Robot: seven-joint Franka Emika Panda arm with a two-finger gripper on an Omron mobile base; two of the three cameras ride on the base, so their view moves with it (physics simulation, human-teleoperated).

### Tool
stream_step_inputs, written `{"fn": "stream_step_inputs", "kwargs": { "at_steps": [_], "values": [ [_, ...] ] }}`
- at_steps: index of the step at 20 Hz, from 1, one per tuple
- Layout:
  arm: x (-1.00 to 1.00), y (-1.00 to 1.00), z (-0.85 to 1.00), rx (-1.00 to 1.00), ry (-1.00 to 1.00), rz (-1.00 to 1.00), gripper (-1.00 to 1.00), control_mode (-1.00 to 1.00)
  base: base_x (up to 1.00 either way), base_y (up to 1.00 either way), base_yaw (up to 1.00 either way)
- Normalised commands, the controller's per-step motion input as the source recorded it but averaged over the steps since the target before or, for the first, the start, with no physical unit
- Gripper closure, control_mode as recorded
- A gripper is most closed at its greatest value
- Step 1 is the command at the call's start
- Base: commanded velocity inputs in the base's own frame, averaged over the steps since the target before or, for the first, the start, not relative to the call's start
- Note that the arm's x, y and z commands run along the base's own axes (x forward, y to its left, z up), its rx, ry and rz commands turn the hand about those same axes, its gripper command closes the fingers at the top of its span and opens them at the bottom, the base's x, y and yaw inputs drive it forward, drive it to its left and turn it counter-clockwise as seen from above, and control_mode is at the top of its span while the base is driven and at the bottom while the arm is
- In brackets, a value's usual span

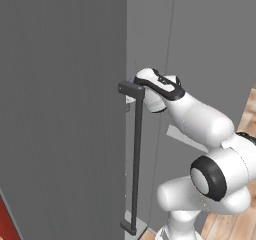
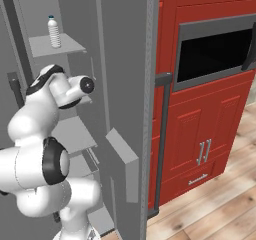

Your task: Take the bottled waters from the counter and place them in the freezer to freeze. Close the freezer door after placing the bottles.

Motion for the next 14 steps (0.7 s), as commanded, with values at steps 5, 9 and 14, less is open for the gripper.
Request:
{"fn": "stream_step_inputs", "kwargs": {
  "at_steps": [5, 9, 14],
  "values": [
    [0.14, 0.0, -0.02, 0.0, -0.03, 0.17, 1.0, -1.0, 0.0, 0.0, 0.0],
    [0.07, 0.05, -0.01, -0.01, 0.0, 0.11, 1.0, -1.0, 0.0, 0.0, 0.0],
    [0.01, 0.09, 0.0, 0.0, 0.0, 0.06, 1.0, -1.0, 0.0, 0.0, 0.0]
  ]
}}
